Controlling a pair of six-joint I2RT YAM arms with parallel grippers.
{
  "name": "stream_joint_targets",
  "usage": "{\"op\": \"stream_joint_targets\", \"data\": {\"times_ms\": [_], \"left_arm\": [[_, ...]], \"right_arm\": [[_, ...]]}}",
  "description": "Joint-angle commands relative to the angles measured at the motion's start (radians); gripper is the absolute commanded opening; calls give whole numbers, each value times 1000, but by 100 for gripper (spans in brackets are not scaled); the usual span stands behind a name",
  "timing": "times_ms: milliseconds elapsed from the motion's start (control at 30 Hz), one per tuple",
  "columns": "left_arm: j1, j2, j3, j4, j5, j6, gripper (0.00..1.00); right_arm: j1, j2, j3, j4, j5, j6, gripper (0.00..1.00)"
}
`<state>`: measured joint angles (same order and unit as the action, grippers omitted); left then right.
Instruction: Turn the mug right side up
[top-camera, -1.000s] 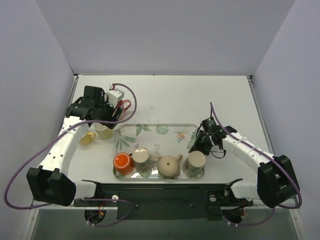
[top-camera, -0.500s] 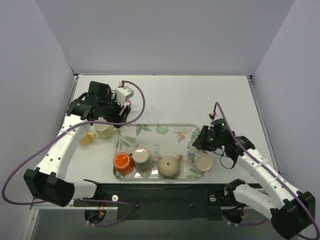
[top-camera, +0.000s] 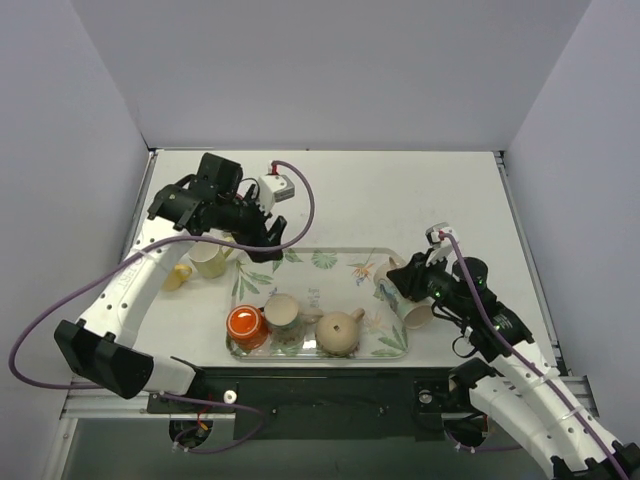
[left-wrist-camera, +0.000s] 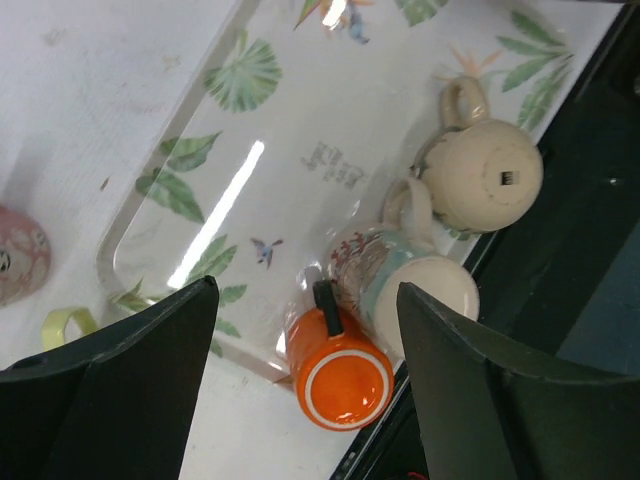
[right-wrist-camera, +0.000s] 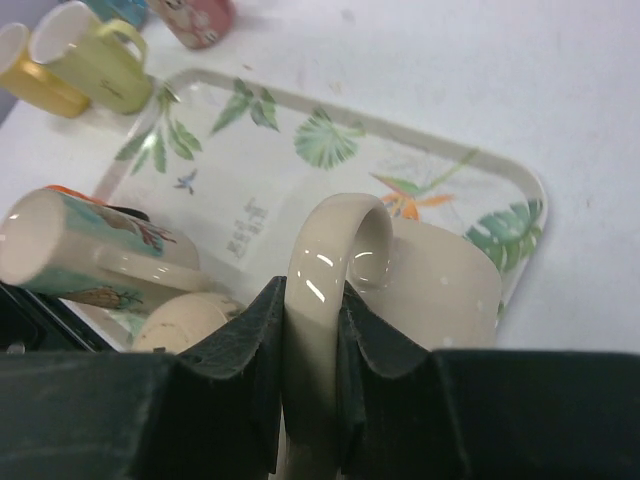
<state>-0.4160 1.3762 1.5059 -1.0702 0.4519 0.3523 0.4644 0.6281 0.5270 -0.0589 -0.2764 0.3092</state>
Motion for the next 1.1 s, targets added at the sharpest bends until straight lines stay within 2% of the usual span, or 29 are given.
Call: {"op": "stream_joint_targets", "data": {"times_ms": [0,100,200,267,400,567,733,767,833,867,900,933,1067], "left_arm": [[-50,27,117,-7,229,7,84],[-79,32,110,119,321,-94,88],[-99,20,53,400,437,-276,88],[-109,58,46,476,520,-375,89],[-147,119,8,651,573,-524,89],[-205,188,31,678,576,-524,89],[-245,228,48,684,614,-538,88],[-254,237,45,687,619,-541,85],[-259,245,34,720,645,-562,57],[-259,247,27,742,672,-596,36],[-257,247,25,769,682,-617,25],[-256,247,34,768,665,-628,0],[-218,253,94,641,555,-526,0]], "right_arm": [[0,-44,47,310,-130,-70,0],[5,-27,79,389,-194,-50,0],[19,-10,120,482,-236,-15,0],[29,2,133,552,-247,8,0],[49,15,142,671,-256,44,0],[63,31,153,749,-268,67,0],[66,35,151,758,-271,50,0],[66,27,148,761,-267,42,0],[66,19,133,768,-251,31,0],[65,19,128,766,-242,25,0],[66,16,122,755,-238,13,0],[65,15,117,743,-231,8,0],[65,18,107,583,-129,-74,0]]}}
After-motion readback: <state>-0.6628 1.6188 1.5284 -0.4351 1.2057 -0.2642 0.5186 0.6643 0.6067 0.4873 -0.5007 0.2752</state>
